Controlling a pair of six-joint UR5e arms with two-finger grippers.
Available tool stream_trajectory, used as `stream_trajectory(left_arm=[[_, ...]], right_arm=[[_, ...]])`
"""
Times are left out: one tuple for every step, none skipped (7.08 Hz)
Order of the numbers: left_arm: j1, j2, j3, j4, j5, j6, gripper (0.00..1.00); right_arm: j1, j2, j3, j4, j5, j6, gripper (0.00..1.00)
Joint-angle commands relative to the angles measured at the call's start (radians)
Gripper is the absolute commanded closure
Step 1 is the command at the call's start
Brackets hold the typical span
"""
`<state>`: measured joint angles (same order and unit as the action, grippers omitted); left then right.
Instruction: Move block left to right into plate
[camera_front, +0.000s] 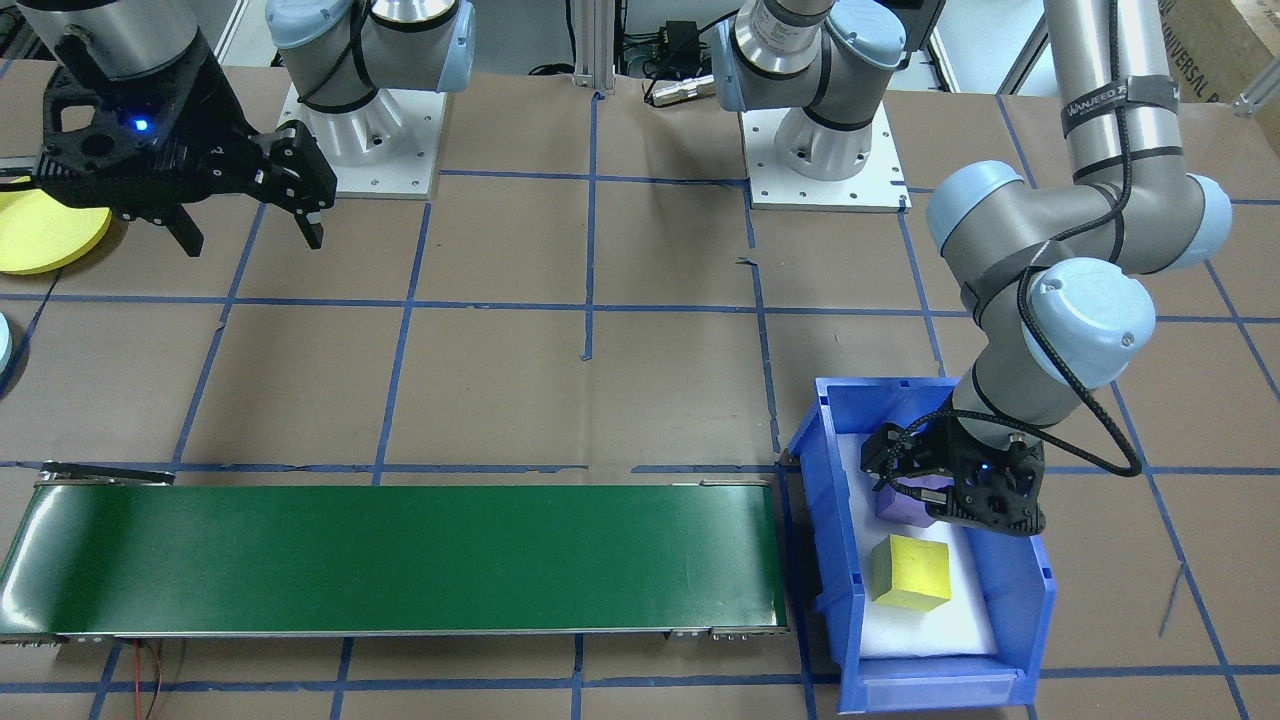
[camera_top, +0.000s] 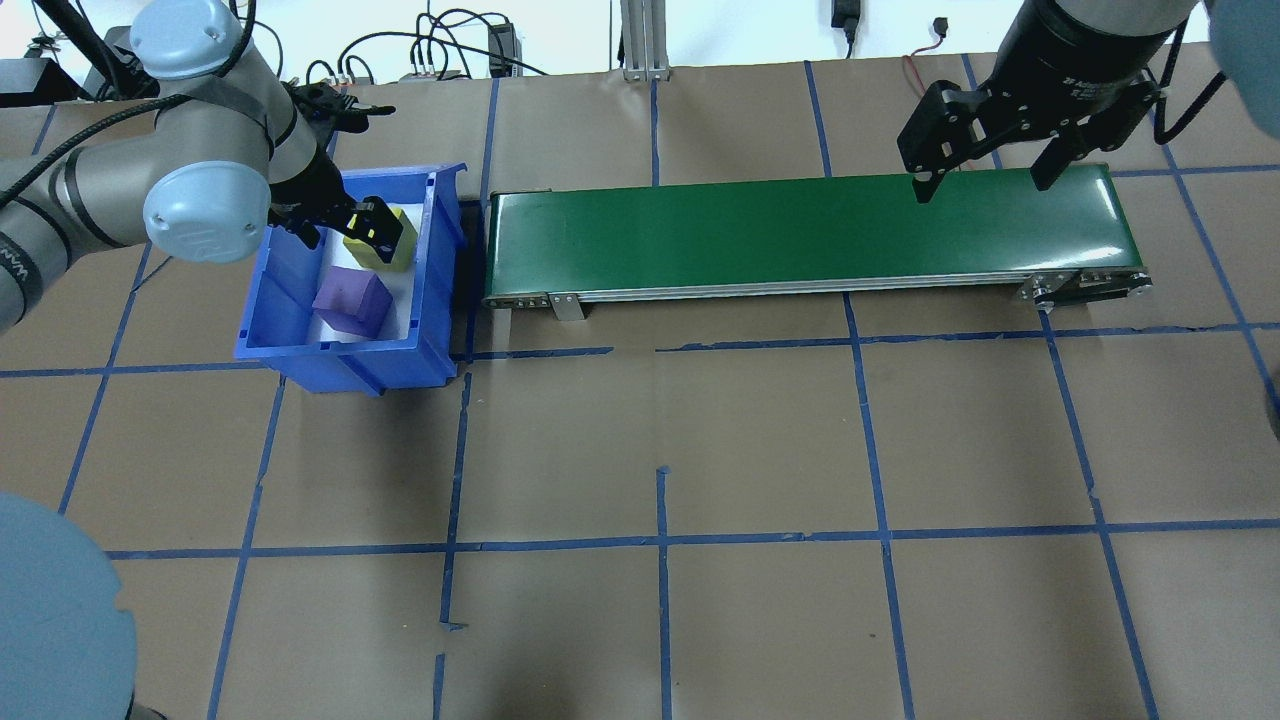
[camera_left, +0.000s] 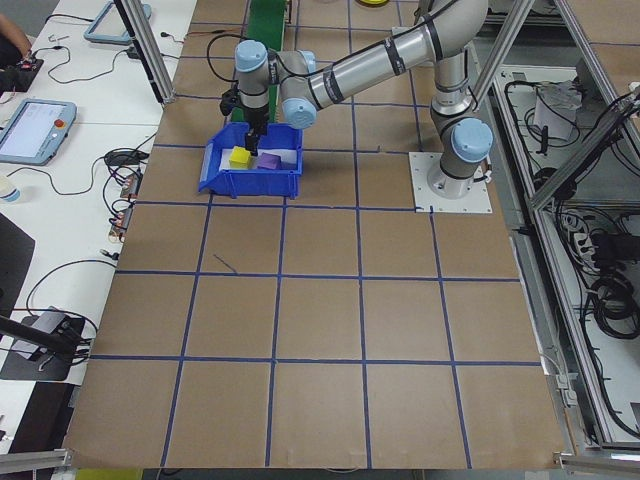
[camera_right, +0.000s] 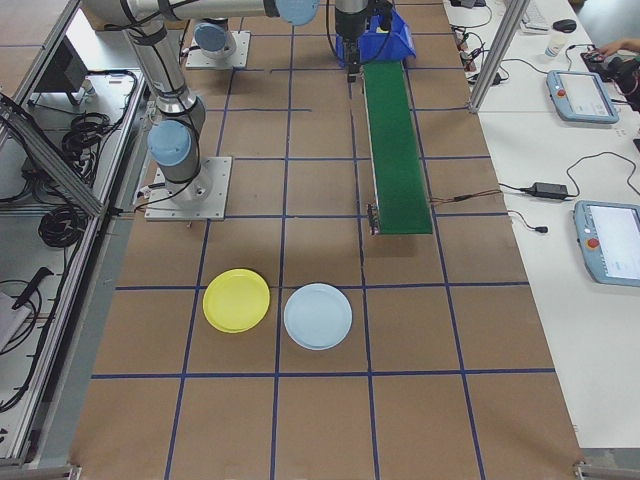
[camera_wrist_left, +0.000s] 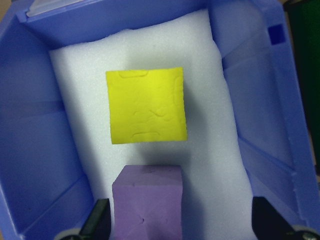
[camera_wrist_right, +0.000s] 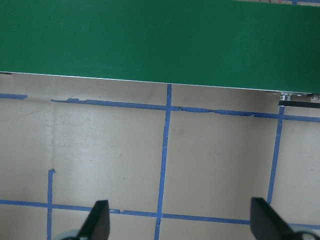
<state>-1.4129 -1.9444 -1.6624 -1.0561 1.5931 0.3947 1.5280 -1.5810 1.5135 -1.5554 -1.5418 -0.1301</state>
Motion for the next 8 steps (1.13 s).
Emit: stream_trajectory(left_arm=[[0.008,-0.022,-0.031,0.016,-0.002,0.013,0.0],[0.008,-0.025,-0.066,0.068,-0.001,0.019,0.0],[0.008,-0.025,-0.091,0.08,0.004,0.027,0.0],[0.008,-0.025,-0.094,0.097,0.007,0.064,0.0],[0.008,-0.025,-0.094,0.097,0.007,0.066,0.0],[0.008,-0.025,-0.094,0.097,0.005,0.066,0.0],[0.008,-0.025,-0.08,0.097,0.007,0.066,0.0],[0.008,-0.012,-0.067,0.099,0.008,0.07,0.0]], right_arm=[[0.0,-0.001,0.001,0.0,0.002,0.001,0.0],[0.0,0.001,0.001,0.0,0.002,0.001,0.0],[0.001,0.001,0.001,0.0,0.003,0.001,0.0],[0.001,-0.001,0.001,0.0,0.002,0.001,0.0],[0.0,0.001,0.001,-0.002,0.002,0.001,0.0],[0.0,-0.001,0.001,0.0,0.002,0.0,0.0],[0.0,0.001,-0.001,-0.002,0.002,0.0,0.0],[0.0,0.001,-0.001,-0.006,0.002,0.0,0.0]])
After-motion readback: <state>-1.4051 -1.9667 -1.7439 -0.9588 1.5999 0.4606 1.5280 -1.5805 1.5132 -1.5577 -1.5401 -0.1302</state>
